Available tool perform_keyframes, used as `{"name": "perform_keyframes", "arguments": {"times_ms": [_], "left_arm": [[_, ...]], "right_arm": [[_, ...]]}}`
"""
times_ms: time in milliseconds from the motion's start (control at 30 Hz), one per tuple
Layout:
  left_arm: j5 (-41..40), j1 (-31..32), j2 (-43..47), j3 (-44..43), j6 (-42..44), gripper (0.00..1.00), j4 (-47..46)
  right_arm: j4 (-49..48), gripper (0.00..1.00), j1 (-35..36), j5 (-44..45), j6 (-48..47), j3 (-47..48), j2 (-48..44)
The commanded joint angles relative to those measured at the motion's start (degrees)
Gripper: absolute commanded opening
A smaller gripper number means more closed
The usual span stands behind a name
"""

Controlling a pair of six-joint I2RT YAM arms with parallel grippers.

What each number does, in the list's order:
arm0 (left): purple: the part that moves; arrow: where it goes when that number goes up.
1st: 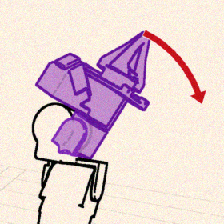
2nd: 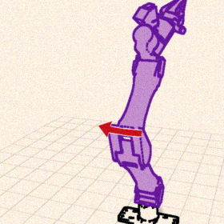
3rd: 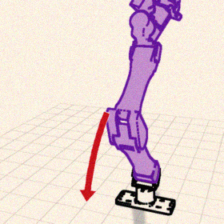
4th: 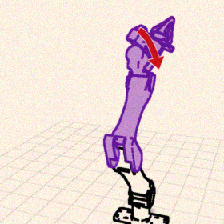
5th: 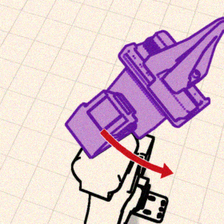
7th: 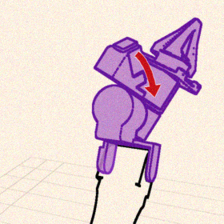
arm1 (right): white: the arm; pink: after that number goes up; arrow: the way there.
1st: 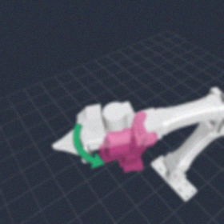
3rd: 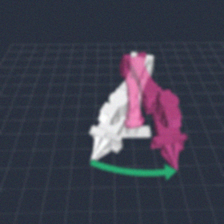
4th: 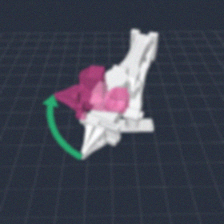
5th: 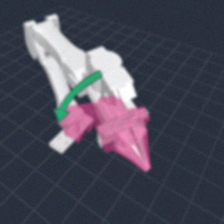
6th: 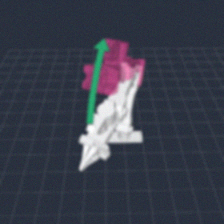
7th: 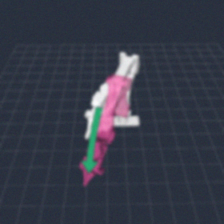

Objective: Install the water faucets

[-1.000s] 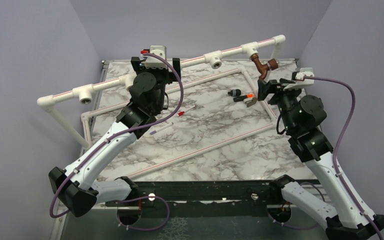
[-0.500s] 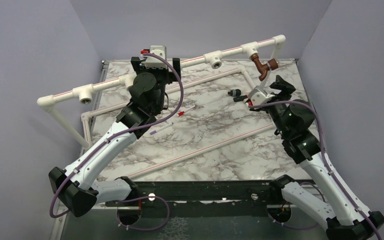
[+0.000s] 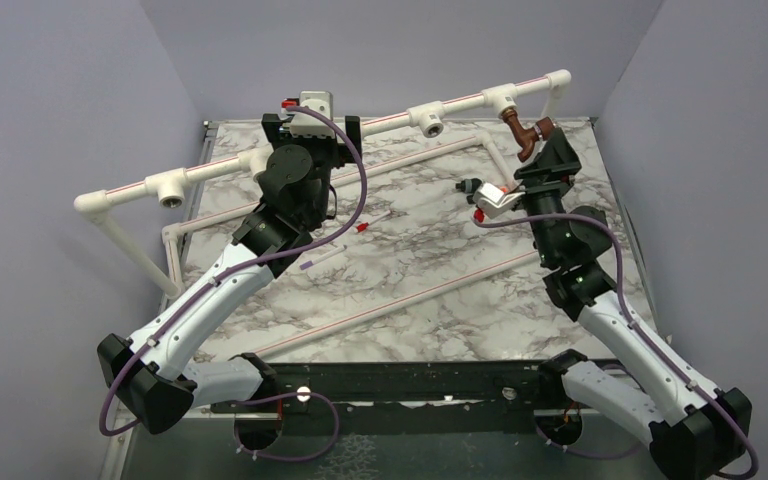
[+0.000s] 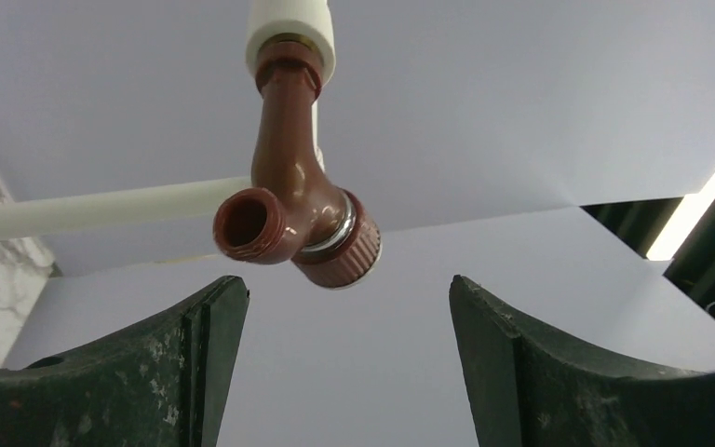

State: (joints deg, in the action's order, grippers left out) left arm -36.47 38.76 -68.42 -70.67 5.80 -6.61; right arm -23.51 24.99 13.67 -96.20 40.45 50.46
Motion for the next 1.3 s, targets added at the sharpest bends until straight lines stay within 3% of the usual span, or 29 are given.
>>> {"name": "perform_keyframes", "arguments": {"times_ms": [0,167,533,733,900,1033,1133,1267], "left_arm": [[0.2,0.0,-2.0,2.4,1.6,0.99,7.8],[0.2,0.0,-1.7,2.4,1.6,0.99,7.8],[0.0,0.0,-1.6,2.4,1.6,0.99,7.6],[0.0,0.1,-1.6,2.5,1.6,0.99,7.5],[0.0,0.1,-1.7,2.5,1.7,0.99,7.6],[-0.1,0.1,-1.6,2.5,1.7,0.99,7.5],[-0.1,0.1,-1.6,2.5,1.7,0.99,7.5],[-0.1,0.1,-1.7,2.5,1.7,0.99,7.6]], "right_arm": [[-6.9,0.84,1.1,1.0,-11.0,2.0,1.9],[-9.5,0.83,1.5,0.5,-11.9,2.8,4.8],[-13.5,0.64,1.5,2.2,-10.4,4.8,10.7],[-15.4,0.48,1.5,2.7,-7.3,5.5,12.8],[-17.0,0.27,1.5,2.8,-3.9,4.4,13.6],[-17.4,0.02,1.6,3.5,2.5,4.7,13.6],[-17.0,0.01,1.6,4.0,11.3,5.1,12.7],[-10.1,0.01,1.6,4.6,35.3,8.8,9.6]]}}
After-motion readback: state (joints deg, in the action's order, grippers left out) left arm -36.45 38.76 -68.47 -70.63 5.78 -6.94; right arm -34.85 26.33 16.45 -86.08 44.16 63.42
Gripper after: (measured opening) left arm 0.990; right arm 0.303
